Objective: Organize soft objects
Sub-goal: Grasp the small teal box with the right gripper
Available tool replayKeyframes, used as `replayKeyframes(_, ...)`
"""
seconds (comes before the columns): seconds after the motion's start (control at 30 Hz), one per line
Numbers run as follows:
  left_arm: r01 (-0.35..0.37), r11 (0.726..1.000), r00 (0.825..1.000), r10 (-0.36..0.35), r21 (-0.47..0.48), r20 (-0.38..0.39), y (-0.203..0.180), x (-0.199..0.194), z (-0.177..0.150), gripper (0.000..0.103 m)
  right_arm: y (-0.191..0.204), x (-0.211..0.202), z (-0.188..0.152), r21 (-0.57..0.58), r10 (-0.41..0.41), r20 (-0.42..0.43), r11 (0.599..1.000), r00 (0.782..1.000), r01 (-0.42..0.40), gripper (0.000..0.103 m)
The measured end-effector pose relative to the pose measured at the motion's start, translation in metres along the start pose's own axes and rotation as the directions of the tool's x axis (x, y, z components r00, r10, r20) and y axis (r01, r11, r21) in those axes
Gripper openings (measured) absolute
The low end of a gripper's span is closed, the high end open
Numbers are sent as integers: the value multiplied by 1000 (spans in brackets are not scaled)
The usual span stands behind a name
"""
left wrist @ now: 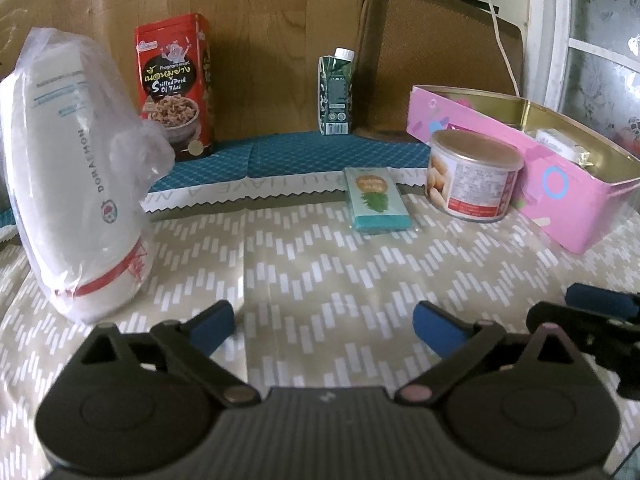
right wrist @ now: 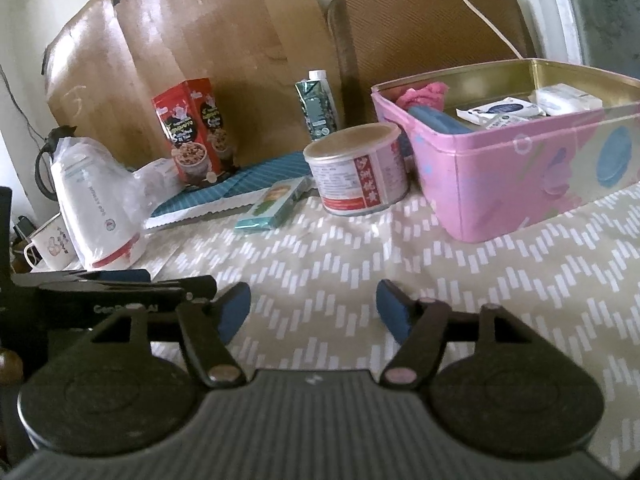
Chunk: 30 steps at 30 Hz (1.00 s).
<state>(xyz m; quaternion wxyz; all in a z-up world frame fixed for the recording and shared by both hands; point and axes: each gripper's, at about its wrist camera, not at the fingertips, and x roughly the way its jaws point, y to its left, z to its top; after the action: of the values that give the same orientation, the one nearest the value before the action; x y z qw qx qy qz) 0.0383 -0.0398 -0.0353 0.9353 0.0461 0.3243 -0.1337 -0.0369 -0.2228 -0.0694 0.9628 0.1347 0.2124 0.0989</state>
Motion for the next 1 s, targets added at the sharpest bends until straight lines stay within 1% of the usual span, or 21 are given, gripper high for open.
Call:
replayKeyframes(0.1, -4, 1000, 1000, 4, 5, -5, -1, 1, 0, 102, -3, 0, 0, 14, 20, 1, 1000, 1000, -20, 77)
replayKeyframes(0.2, -10, 1000, 1000, 10, 13, -9, -2, 2, 0, 103, -3, 1, 1, 11, 50, -6, 999, 999, -50, 87)
replayKeyframes(0.23, -11, 1000, 1000, 12, 11, -10, -2, 2, 0, 103, -2, 2, 1, 4, 60, -11, 998, 998, -60, 93)
replayKeyframes(0.27, -12, 1000, 1000, 12, 11, -10, -2, 2, 0, 103, 0, 2, 0, -3, 63, -13, 998, 998, -63, 95)
replayKeyframes(0.43, -18, 1000, 1000, 18, 4, -9, -1, 2, 0, 103, 2, 3, 0, -13, 57, -15, 998, 998, -57, 96)
replayKeyframes(0.6, -8, 1000, 1000, 8, -17, -7, 5, 1, 1, 103, 6, 4, -1, -38, 45, -24, 998, 999, -46, 97)
replayKeyframes(0.7, -1, 999, 1000, 0, -35, -6, 9, -1, 1, 103, 10, 6, 0, -58, 21, -37, 998, 999, -23, 97)
replayKeyframes(0.83, -25, 997, 1000, 25, -70, -4, 24, -2, 3, 103, 18, 10, 3, -101, -4, -43, 995, 999, 0, 96)
replayKeyframes(0.93, -47, 992, 999, 48, -118, 9, 45, -3, 4, 103, 29, 15, 9, -160, -9, -29, 987, 1000, 4, 88)
replayKeyframes(1.0, -53, 986, 998, 59, -157, 33, 59, -7, 3, 103, 37, 23, 15, -205, -1, -26, 979, 1000, -4, 82)
